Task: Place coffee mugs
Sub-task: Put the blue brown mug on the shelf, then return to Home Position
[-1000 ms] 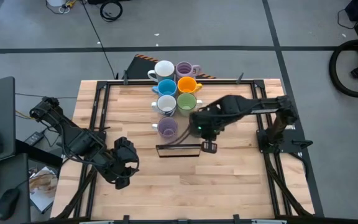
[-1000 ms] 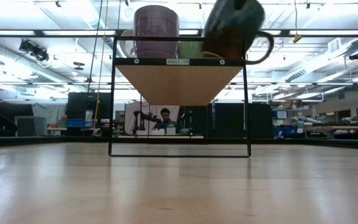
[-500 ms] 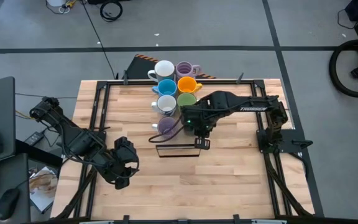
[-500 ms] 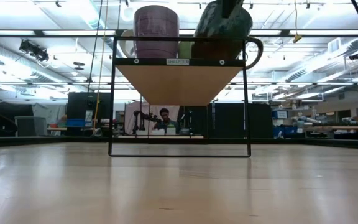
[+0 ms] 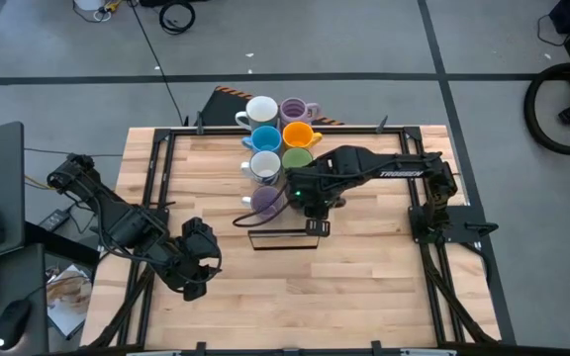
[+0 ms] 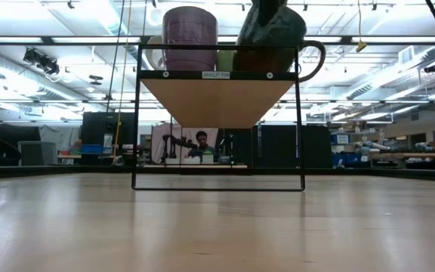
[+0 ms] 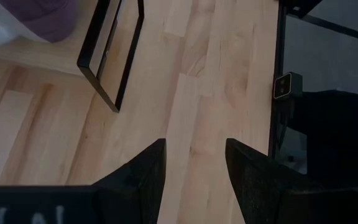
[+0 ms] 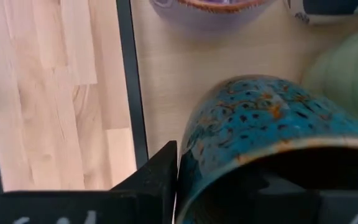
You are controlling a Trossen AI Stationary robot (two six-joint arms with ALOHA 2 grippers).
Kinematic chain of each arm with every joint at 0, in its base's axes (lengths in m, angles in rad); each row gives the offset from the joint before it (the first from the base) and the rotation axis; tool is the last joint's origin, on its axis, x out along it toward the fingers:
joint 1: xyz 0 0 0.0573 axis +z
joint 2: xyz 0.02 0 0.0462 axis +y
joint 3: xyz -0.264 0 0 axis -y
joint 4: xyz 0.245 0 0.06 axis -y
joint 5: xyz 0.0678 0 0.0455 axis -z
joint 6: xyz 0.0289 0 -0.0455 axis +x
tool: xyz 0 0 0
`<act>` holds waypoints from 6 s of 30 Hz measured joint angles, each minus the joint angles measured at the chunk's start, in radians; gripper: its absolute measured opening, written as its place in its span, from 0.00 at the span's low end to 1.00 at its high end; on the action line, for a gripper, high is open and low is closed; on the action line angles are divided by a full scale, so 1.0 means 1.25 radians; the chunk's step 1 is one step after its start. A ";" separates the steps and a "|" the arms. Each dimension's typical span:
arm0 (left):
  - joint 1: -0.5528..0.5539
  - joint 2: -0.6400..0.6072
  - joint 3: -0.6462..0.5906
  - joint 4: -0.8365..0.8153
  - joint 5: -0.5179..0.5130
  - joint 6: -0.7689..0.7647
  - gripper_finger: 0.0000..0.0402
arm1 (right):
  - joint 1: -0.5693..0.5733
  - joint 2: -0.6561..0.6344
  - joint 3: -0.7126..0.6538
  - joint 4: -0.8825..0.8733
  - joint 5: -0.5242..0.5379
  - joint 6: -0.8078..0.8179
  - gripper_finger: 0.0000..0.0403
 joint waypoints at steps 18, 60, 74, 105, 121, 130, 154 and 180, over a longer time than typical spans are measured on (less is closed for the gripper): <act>0.000 0.000 0.000 0.000 0.001 -0.004 0.43 | 0.001 0.002 0.000 0.054 -0.021 -0.049 0.20; 0.006 0.059 -0.001 0.000 -0.244 0.095 0.43 | 0.038 -0.021 0.000 0.071 0.047 -0.118 0.52; -0.058 -0.038 -0.213 0.226 -0.307 0.231 0.43 | 0.113 -0.250 -0.185 0.196 0.137 -0.060 0.63; 0.121 -0.453 -0.709 0.699 -0.230 0.446 0.43 | -0.245 -0.727 -1.073 1.012 -0.181 -0.217 0.62; 0.121 -0.452 -0.709 0.699 -0.216 0.395 0.43 | -0.248 -0.660 -1.073 1.040 -0.348 -0.197 0.59; 0.121 -0.450 -0.709 0.698 -0.215 0.384 0.43 | -0.206 -0.691 -1.073 1.005 -0.341 -0.167 0.57; 0.266 -0.520 -0.710 0.689 0.033 0.724 0.36 | -0.304 -1.066 -1.440 1.245 -0.328 -0.135 0.61; 0.405 -0.980 -0.994 0.830 0.121 0.738 0.14 | -0.324 -1.403 -1.668 1.388 -0.093 0.050 0.51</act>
